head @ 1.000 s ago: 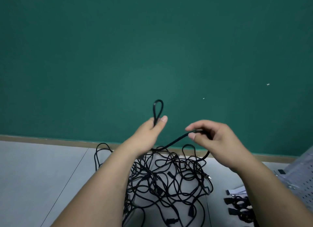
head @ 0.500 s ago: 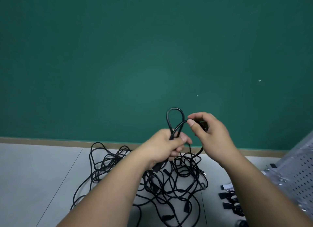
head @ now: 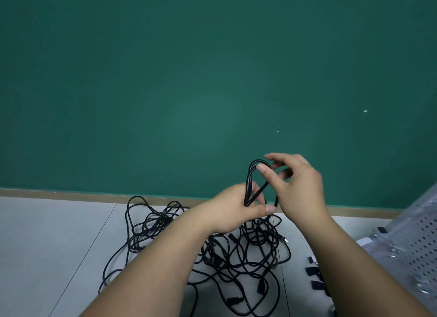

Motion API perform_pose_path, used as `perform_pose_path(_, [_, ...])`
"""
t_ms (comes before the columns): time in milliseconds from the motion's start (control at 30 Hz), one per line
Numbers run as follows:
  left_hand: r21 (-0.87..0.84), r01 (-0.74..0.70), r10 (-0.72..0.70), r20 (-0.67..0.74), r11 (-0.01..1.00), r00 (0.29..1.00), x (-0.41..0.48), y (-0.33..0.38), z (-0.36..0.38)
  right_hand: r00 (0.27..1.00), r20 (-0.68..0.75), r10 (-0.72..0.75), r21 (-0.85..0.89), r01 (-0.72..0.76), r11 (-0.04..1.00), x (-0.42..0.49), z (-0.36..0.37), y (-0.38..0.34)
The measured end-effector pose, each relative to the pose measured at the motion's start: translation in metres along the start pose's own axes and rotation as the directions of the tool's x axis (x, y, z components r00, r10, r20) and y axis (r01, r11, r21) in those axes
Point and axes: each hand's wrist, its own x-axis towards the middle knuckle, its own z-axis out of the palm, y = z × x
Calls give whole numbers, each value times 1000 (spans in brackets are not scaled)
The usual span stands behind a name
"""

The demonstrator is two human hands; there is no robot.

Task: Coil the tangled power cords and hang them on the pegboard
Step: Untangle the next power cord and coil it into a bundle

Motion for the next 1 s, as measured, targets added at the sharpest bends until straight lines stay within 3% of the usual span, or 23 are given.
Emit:
perform_pose_path(133, [50,49,-53,63,998,997,0,-9,0,957,230,180,222,-231,947,-1,2,2])
perform_pose_path(367, [-76,49,-63,-185,996,981,10,-10,13,953,151,263,355,-301,885,5,-1,5])
perform_pose_path(633, [-185,4,-8,-23,983,1000,6,5,11,945,196,262,488,-325,810,9,-7,8])
perform_pose_path(900, [66,0,-6,91,998,996,5,7,10,995,91,37,310,-63,949,12,-14,15])
perform_pose_path(1000, [128,-11,3,66,992,998,4,3,6,999,34,-37,242,28,970,9,-9,17])
